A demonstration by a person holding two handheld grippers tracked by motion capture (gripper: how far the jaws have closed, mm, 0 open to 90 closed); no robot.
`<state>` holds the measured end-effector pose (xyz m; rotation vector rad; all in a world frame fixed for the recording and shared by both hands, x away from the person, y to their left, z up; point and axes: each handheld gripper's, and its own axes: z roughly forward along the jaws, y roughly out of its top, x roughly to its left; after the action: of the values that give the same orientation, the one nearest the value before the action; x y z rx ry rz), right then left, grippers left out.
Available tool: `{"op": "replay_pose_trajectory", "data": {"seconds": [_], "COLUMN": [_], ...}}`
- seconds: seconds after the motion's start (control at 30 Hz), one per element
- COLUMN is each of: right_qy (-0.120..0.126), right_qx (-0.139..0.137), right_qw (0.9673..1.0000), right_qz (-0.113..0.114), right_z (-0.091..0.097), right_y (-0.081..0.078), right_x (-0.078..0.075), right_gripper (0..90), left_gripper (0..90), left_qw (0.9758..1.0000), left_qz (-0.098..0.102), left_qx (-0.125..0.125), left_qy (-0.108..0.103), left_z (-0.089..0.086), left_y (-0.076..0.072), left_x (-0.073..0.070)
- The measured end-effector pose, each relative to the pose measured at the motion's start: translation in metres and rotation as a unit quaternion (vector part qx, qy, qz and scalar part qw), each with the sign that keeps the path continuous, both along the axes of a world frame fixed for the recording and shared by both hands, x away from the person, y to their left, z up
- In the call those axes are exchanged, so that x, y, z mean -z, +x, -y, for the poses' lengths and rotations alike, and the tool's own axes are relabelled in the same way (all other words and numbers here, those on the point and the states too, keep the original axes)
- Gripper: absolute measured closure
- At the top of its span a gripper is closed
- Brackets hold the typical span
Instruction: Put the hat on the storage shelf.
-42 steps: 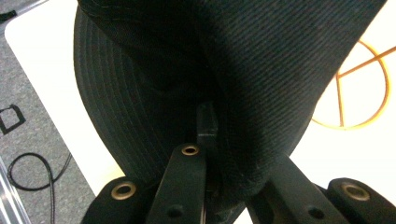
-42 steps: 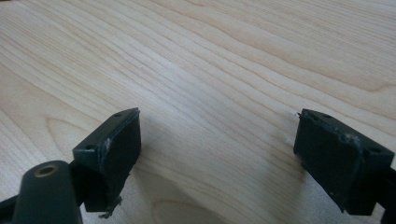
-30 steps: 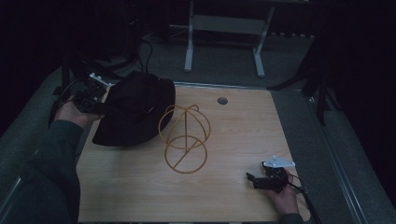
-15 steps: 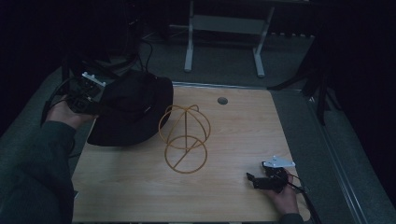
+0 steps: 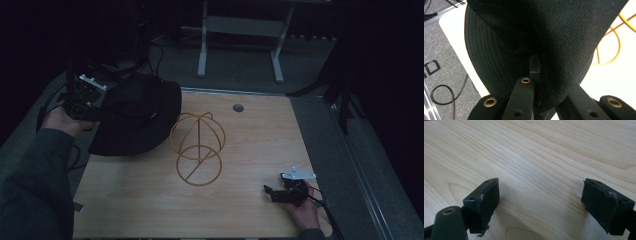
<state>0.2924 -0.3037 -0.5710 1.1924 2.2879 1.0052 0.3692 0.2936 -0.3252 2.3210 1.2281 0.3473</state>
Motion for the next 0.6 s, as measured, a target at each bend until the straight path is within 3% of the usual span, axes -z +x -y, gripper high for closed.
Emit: {"op": "replay_pose_trajectory", "data": {"seconds": [0.6], "right_qy": [0.000], "right_qx": [0.000], "right_qw": [1.0000], "right_qz": [0.000], "right_z": [0.000], "right_y": [0.000], "right_x": [0.000], "right_gripper": [14.8], "left_gripper": [88.5], "left_qw": [0.9998], "left_qz": [0.018], "left_qx": [-0.003], "left_qy": [-0.001], "left_z": [-0.004], "left_y": [-0.004], "left_x": [-0.015]}}
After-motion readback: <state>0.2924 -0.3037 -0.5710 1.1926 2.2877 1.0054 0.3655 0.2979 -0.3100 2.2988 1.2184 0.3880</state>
